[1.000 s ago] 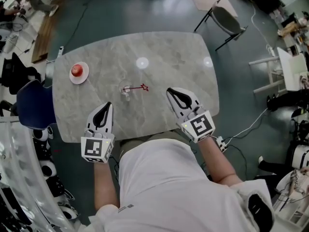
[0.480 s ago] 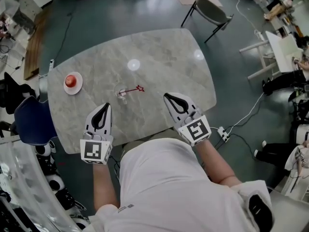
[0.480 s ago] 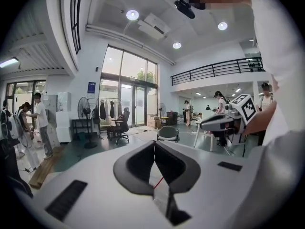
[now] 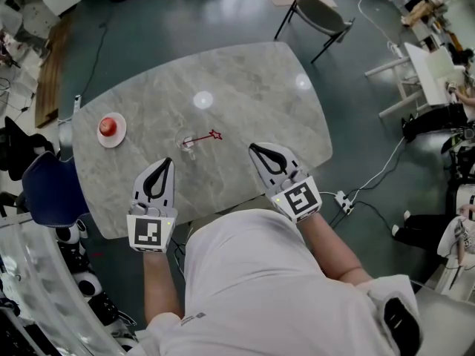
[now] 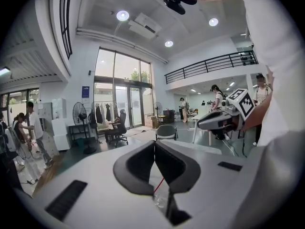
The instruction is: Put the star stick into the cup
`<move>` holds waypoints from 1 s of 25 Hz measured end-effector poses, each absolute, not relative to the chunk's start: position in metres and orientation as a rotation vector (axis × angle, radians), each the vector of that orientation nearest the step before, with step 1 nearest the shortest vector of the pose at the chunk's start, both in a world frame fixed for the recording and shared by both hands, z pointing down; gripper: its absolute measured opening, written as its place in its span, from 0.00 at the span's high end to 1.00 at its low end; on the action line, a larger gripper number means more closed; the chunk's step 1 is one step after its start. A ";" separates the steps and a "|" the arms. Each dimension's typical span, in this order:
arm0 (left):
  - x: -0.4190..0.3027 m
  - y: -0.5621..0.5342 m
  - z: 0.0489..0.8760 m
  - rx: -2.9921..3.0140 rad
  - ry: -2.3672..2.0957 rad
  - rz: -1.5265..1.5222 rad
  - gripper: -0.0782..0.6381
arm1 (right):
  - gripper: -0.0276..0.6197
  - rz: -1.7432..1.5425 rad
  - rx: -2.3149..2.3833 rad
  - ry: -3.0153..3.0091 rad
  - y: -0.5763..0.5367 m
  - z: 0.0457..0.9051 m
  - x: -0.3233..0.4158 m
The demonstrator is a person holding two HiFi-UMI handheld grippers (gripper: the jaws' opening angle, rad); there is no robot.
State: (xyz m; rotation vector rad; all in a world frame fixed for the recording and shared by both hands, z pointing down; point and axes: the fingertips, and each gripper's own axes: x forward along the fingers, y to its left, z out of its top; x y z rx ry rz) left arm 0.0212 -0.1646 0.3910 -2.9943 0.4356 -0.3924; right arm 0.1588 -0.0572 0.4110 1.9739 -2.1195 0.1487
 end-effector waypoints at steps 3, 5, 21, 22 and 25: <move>0.021 -0.163 0.391 -2.995 0.435 -0.394 0.89 | 0.95 0.145 1.956 -2.129 -0.058 0.411 0.156; 0.022 -0.163 0.391 -3.003 0.444 -0.388 0.89 | 0.95 0.140 1.951 -2.134 -0.059 0.410 0.156; 0.023 -0.157 0.392 -3.002 0.474 -0.403 0.89 | 0.95 0.155 1.945 -2.157 -0.056 0.410 0.162; 0.023 -0.156 0.393 -2.999 0.475 -0.404 0.89 | 0.95 0.158 1.949 -2.159 -0.055 0.411 0.163; 0.023 -0.154 0.394 -2.994 0.481 -0.410 0.89 | 0.95 0.162 1.957 -2.163 -0.052 0.411 0.166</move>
